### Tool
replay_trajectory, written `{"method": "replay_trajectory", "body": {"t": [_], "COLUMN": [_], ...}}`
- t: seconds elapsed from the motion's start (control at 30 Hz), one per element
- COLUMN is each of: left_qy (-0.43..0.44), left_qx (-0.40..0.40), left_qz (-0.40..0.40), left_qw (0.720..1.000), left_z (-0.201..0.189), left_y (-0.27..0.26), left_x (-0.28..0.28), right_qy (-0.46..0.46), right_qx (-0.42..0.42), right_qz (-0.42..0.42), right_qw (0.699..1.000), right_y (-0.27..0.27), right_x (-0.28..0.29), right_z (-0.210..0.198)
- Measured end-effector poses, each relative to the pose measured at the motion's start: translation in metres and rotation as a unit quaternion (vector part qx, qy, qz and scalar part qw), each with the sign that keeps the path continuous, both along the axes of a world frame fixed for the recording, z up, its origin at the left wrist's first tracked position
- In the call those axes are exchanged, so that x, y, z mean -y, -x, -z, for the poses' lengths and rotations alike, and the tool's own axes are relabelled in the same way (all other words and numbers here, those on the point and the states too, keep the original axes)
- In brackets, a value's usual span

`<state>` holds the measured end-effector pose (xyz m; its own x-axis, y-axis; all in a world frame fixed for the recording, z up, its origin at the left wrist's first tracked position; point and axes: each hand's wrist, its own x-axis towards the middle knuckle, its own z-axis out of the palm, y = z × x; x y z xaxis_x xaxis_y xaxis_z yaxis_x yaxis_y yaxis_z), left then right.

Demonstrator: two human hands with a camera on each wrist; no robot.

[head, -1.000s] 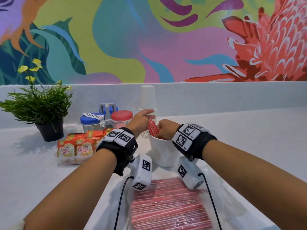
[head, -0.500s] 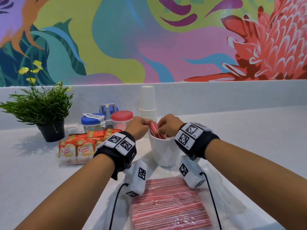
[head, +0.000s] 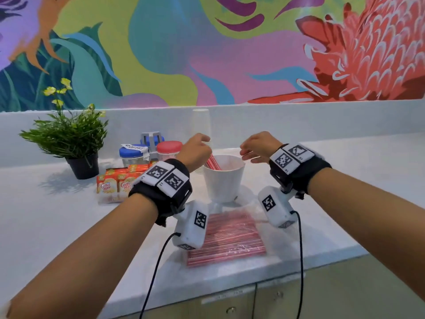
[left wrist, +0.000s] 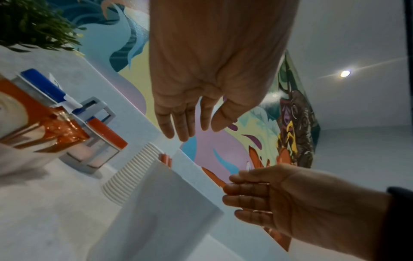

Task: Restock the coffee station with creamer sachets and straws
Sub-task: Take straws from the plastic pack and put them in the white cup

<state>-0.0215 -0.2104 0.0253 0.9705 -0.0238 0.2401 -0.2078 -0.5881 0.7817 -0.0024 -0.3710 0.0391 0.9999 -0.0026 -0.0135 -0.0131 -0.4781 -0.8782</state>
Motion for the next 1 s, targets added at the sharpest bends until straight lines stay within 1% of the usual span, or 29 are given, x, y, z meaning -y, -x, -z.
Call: {"method": "replay_trajectory", "body": {"t": [0.07,0.13,0.23,0.3,0.37,0.43,0.5,0.63,0.7,0.73,0.77,0.8,0.83,0.87,0.9,0.93,1.0], "left_qy": [0.005,-0.010,-0.063,-0.126,-0.202,-0.250,-0.276,-0.313,-0.328,-0.333,-0.334,-0.331,-0.325,-0.321,-0.318,-0.318,-0.328], "left_qx": [-0.014,-0.035,-0.086,-0.138,-0.156,-0.157,-0.156,-0.138,-0.128,-0.122,-0.115,-0.111,-0.108,-0.108,-0.110,-0.113,-0.121], "left_qz": [0.018,0.036,0.073,0.092,0.099,0.093,0.078,0.052,0.051,0.051,0.048,0.043,0.038,0.034,0.030,0.027,0.026], "left_qw": [1.000,0.999,0.992,0.978,0.962,0.951,0.945,0.938,0.934,0.934,0.934,0.936,0.939,0.940,0.941,0.941,0.937], "left_z": [0.002,0.008,0.022,0.035,0.046,0.058,0.070,0.081,0.082,0.082,0.082,0.082,0.083,0.084,0.084,0.085,0.086], "left_y": [0.021,0.039,0.063,0.076,0.090,0.097,0.100,0.099,0.099,0.099,0.099,0.098,0.097,0.096,0.095,0.094,0.094], "left_x": [0.010,0.018,0.028,0.035,0.039,0.040,0.038,0.035,0.034,0.034,0.032,0.031,0.029,0.027,0.025,0.024,0.022], "right_qy": [-0.008,0.012,0.041,0.048,0.050,0.048,0.063,0.158,0.197,0.176,0.113,0.027,-0.063,-0.129,-0.169,-0.169,-0.126], "right_qx": [-0.004,-0.016,-0.040,-0.058,-0.078,-0.092,-0.100,-0.100,-0.078,-0.058,-0.047,-0.047,-0.051,-0.066,-0.077,-0.085,-0.101], "right_qz": [0.031,0.059,0.091,0.103,0.098,0.089,0.080,0.026,0.004,-0.004,-0.006,-0.001,0.009,0.022,0.028,0.032,0.035], "right_qw": [0.999,0.998,0.994,0.992,0.991,0.991,0.990,0.982,0.977,0.983,0.992,0.999,0.997,0.989,0.982,0.982,0.986], "right_y": [0.016,0.032,0.052,0.064,0.076,0.084,0.091,0.097,0.098,0.097,0.095,0.094,0.093,0.090,0.088,0.084,0.080], "right_x": [0.010,0.019,0.029,0.037,0.042,0.043,0.042,0.039,0.037,0.035,0.034,0.034,0.033,0.033,0.033,0.033,0.034], "right_z": [0.004,0.012,0.031,0.047,0.061,0.070,0.076,0.079,0.075,0.071,0.068,0.066,0.065,0.066,0.068,0.072,0.079]}}
